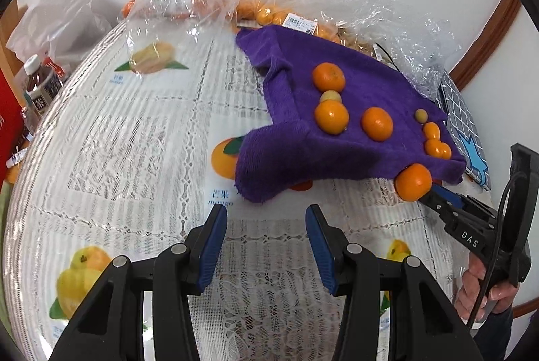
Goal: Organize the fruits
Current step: 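Withdraw both open grippers from the towel toward the remaining fruits, then grasp the small red fruit with the right gripper while the left grasps a large orange, then carry the red fruit in the right gripper while the left carries the orange onto the towel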
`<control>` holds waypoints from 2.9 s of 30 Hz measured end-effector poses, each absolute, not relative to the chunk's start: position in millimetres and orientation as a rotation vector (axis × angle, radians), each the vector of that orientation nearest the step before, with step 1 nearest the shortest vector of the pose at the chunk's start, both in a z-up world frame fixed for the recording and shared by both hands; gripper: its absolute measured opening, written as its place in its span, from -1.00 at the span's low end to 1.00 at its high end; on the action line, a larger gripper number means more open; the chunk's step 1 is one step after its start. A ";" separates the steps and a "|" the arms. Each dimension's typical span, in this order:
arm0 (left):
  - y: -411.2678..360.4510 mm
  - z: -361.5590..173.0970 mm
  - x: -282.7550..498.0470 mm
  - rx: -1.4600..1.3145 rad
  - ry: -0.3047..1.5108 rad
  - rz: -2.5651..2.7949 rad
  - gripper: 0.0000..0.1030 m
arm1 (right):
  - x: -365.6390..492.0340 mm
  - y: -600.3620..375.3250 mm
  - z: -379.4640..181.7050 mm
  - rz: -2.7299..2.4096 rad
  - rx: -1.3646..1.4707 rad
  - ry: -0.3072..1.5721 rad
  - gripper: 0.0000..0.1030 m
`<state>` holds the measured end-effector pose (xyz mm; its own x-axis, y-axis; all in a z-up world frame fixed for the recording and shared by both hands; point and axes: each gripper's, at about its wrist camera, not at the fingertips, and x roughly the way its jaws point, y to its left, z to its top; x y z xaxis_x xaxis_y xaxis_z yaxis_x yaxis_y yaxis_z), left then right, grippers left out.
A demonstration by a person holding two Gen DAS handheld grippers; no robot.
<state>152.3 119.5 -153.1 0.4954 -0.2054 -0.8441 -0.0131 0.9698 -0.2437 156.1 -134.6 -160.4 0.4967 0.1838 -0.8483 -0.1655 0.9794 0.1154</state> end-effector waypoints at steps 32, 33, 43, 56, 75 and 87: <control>104.3 -163.6 122.7 -0.188 0.950 -0.068 -0.10 | 126.5 -165.4 -153.4 0.145 0.011 0.997 -0.54; 104.0 -162.9 122.3 -0.195 0.959 -0.077 -0.10 | 124.2 -166.8 -150.8 0.143 0.009 0.984 -0.54; 61.8 -140.0 131.0 -0.192 0.955 -0.177 -0.09 | 108.5 -194.8 -124.3 0.116 0.007 0.919 -0.54; -18.4 -133.2 160.3 -0.155 1.004 -0.341 0.02 | 87.9 -261.3 -103.2 0.038 0.024 0.886 -0.54; -33.7 -164.2 192.9 -0.186 1.081 -0.307 -0.21 | 101.3 -273.6 -122.5 0.017 0.041 0.942 -0.54; -27.1 -153.7 182.5 -0.187 1.062 -0.324 -0.23 | 101.1 -265.2 -114.8 0.023 0.033 0.930 -0.54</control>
<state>182.5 -27.1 -153.7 0.4461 -0.3492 -0.8241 0.1705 0.9370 -0.3048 101.1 -265.2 -114.8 0.5974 0.0338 -0.8012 -0.0054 0.9993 0.0382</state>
